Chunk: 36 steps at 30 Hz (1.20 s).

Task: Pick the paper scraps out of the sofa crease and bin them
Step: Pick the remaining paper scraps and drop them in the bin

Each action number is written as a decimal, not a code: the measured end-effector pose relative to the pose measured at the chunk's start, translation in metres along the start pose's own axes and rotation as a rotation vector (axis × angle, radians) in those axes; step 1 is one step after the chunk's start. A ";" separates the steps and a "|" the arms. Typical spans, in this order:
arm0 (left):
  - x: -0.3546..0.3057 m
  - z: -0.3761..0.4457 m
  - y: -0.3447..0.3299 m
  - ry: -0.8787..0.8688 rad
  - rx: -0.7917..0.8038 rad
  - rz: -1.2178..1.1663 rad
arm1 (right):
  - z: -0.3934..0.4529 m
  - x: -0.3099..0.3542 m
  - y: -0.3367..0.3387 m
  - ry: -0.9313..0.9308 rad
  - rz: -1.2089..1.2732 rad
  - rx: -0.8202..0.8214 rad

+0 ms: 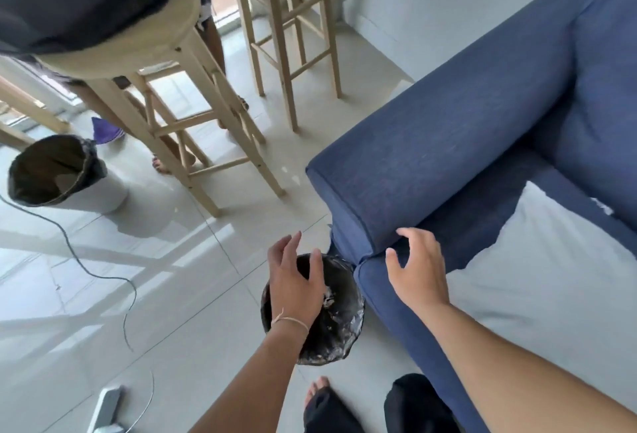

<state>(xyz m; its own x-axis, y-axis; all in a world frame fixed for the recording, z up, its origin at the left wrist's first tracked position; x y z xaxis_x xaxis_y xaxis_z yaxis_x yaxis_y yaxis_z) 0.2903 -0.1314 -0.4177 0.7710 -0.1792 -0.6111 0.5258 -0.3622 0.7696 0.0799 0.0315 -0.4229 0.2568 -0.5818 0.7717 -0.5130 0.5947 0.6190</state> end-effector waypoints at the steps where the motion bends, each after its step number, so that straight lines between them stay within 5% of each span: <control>1: -0.034 0.005 0.003 -0.090 -0.041 -0.019 | 0.008 -0.002 0.011 0.004 -0.002 -0.015; 8: -0.253 0.004 -0.069 -0.700 0.055 0.123 | 0.062 -0.046 0.110 -0.029 0.005 -0.163; 11: -0.315 0.002 -0.131 -0.783 0.148 0.262 | 0.083 -0.087 0.170 -0.097 0.020 -0.269; 16: -0.395 0.030 -0.209 -0.906 0.084 0.537 | 0.106 -0.173 0.262 -0.232 -0.004 -0.422; 24: -0.423 0.121 -0.275 -0.930 -0.078 0.939 | 0.151 -0.289 0.311 -0.472 -0.097 -0.514; 36: -0.418 0.131 -0.277 -0.953 -0.170 0.793 | 0.191 -0.374 0.305 -1.027 0.081 -0.710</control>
<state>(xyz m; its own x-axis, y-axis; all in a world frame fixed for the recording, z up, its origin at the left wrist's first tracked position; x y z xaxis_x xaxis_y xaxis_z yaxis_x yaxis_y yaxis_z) -0.2244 -0.0763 -0.3994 0.3671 -0.9095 0.1950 0.1304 0.2579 0.9573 -0.3293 0.3243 -0.5500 -0.6758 -0.5027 0.5390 0.1394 0.6309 0.7632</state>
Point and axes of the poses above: each hand's wrist, its own z-axis towards the middle knuckle, its own y-axis out of the back of the hand, x = y × z, the point moved 10 cm from there along z, towards the middle knuckle, and after that the axes turned 13 degrees about z, right-handed, at the moved point
